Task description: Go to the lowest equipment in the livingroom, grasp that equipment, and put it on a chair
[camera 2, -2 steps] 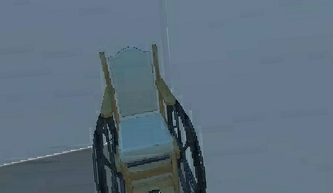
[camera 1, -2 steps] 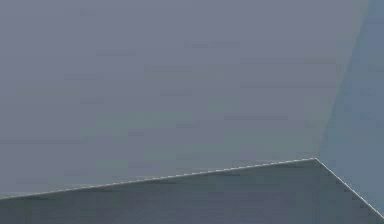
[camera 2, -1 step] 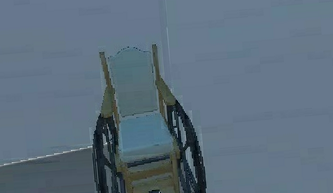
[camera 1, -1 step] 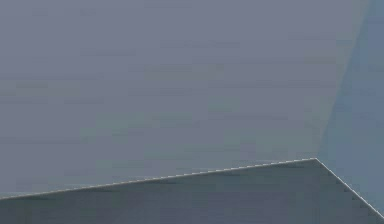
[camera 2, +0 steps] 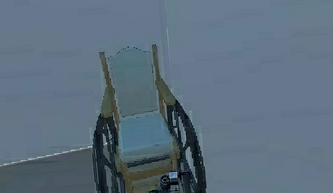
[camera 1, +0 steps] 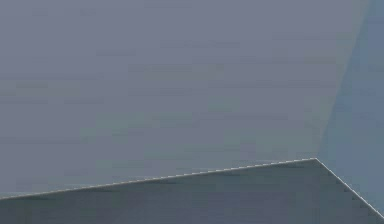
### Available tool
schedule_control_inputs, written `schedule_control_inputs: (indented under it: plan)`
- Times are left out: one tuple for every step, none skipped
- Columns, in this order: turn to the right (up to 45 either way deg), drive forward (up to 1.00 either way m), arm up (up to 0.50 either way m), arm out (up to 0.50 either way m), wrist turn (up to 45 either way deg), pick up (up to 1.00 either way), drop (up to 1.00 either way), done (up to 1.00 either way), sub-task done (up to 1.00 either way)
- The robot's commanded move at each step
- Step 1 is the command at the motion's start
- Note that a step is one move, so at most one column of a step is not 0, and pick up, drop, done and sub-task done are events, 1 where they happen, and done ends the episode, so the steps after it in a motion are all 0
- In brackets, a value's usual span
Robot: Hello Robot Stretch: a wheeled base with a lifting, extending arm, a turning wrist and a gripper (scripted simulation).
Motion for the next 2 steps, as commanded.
schedule_control_inputs:
  plan:
    - [0.0, 0.00, 0.00, 0.00, 45.0, 0.00, 0.00, 0.00, 0.00]
    - [0.0, 0.00, 0.00, 0.00, 45.0, 0.00, 0.00, 0.00, 0.00]
